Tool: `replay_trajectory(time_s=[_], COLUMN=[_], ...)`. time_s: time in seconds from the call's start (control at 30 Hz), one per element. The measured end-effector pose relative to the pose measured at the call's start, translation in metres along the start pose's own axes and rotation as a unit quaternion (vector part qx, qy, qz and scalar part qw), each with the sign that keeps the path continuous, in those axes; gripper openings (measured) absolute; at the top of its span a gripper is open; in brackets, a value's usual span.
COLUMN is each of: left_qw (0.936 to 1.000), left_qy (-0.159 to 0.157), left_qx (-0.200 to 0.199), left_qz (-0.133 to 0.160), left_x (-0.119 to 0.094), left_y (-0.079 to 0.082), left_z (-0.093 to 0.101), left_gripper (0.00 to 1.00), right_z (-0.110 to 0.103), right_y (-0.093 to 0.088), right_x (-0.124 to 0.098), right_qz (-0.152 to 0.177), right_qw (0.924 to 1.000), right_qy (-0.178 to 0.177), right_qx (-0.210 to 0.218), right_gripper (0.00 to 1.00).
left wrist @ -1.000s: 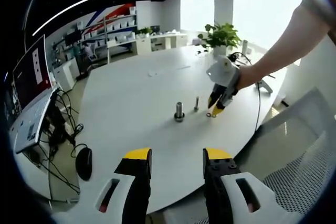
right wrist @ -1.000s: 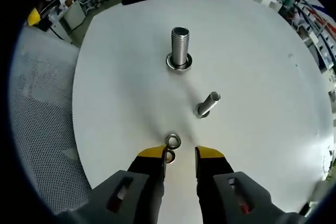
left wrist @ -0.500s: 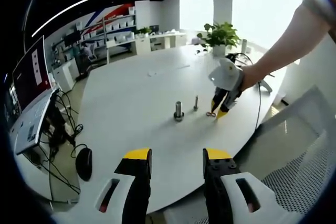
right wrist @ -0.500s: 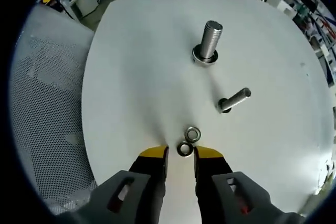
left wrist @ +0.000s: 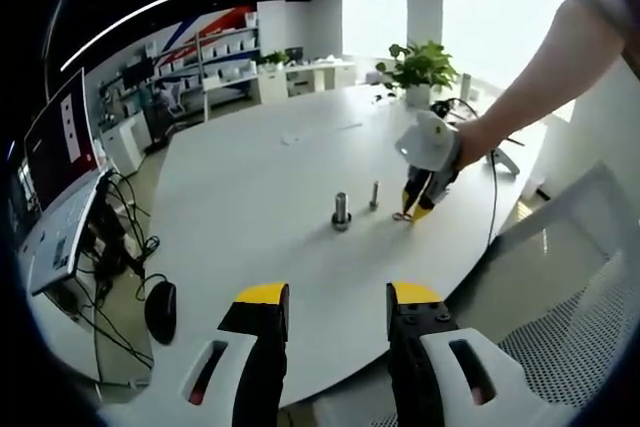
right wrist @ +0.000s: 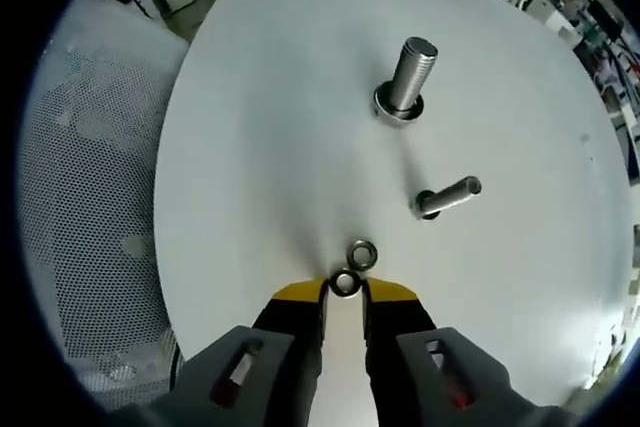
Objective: Place the washer onto the threaded stud by aligning its center hole with the stud, sliding it down to the base, and recovering from edge contact or off-axis alignment until the washer reaches the visible bottom stop.
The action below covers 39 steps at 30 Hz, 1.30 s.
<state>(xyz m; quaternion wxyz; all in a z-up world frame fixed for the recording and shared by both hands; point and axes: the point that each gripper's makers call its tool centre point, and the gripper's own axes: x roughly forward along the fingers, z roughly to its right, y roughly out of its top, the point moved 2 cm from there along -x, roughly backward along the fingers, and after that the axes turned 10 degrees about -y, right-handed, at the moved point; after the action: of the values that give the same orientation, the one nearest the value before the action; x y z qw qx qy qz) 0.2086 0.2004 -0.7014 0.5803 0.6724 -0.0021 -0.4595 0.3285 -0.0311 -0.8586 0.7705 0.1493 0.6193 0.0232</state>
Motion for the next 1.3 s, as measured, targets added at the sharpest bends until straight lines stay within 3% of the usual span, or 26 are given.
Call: replay_trajectory(time_s=[0.1,0.23,0.47,0.5,0.6,0.73,0.83,1.0,1.07,1.13,1.23,1.27,1.3], left_qw=[1.0000,1.0000,1.0000,1.0000,1.0000,1.0000,1.0000,1.0000,1.0000,1.0000,1.0000,1.0000,1.0000], left_qy=[-0.001,0.001,0.001,0.001,0.002,0.003,0.005,0.003,0.003,0.002,-0.001,-0.001,-0.001], left_qx=[0.001,0.001,0.000,0.001,0.000,0.001,-0.002,-0.001,-0.002,-0.006,-0.004,-0.003,-0.002], left_qz=[-0.003,0.001,-0.003,-0.002,-0.001,-0.005,-0.001,0.000,0.000,0.002,0.004,0.003,0.002], left_x=[0.0004,-0.0005,-0.0002,-0.0001,-0.0001,0.0001,-0.0009,-0.0004,-0.0006,-0.0006,0.0000,0.0000,-0.0001], left_y=[-0.0006,0.0007,-0.0005,0.0000,0.0000,-0.0011,-0.0003,0.0001,0.0000,-0.0001,0.0017,0.0014,0.0008], left_z=[0.0005,0.0000,0.0009,0.0008,0.0002,0.0002,-0.0008,-0.0009,-0.0008,-0.0011,-0.0005,0.0000,0.0004], left_gripper=[0.37,0.37,0.37,0.37,0.37,0.37,0.37,0.37,0.37,0.37,0.37,0.37,0.37], right_z=[-0.0025,-0.0018,0.0029,0.0028,0.0024,0.0012,0.0010,0.0009,-0.0003,-0.0010,0.0008,0.0006,0.0051], right_y=[-0.0023,-0.0010,0.0016,0.0014,0.0025,0.0046,0.0055,0.0033,0.0037,0.0034,0.0016,0.0013,0.0011], right_x=[-0.0001,-0.0005,0.0033,0.0029,0.0037,0.0054,0.0057,0.0040,0.0033,0.0026,0.0024,0.0024,0.0011], right_qz=[0.007,0.005,-0.037,-0.055,-0.097,-0.146,-0.161,-0.146,-0.118,-0.091,-0.087,-0.087,-0.084], right_qw=[0.9999,1.0000,0.9993,0.9984,0.9947,0.9888,0.9870,0.9891,0.9920,0.9953,0.9948,0.9946,0.9952], right_qy=[-0.002,-0.002,0.009,0.010,0.014,0.009,-0.002,-0.014,-0.035,-0.034,-0.031,-0.029,-0.040], right_qx=[-0.015,-0.003,0.003,0.010,-0.032,-0.030,-0.007,0.010,0.026,-0.004,0.042,0.049,0.030], right_gripper=[0.17,0.17,0.14,0.14,0.14,0.14,0.14,0.14,0.14,0.14,0.13,0.05,0.03])
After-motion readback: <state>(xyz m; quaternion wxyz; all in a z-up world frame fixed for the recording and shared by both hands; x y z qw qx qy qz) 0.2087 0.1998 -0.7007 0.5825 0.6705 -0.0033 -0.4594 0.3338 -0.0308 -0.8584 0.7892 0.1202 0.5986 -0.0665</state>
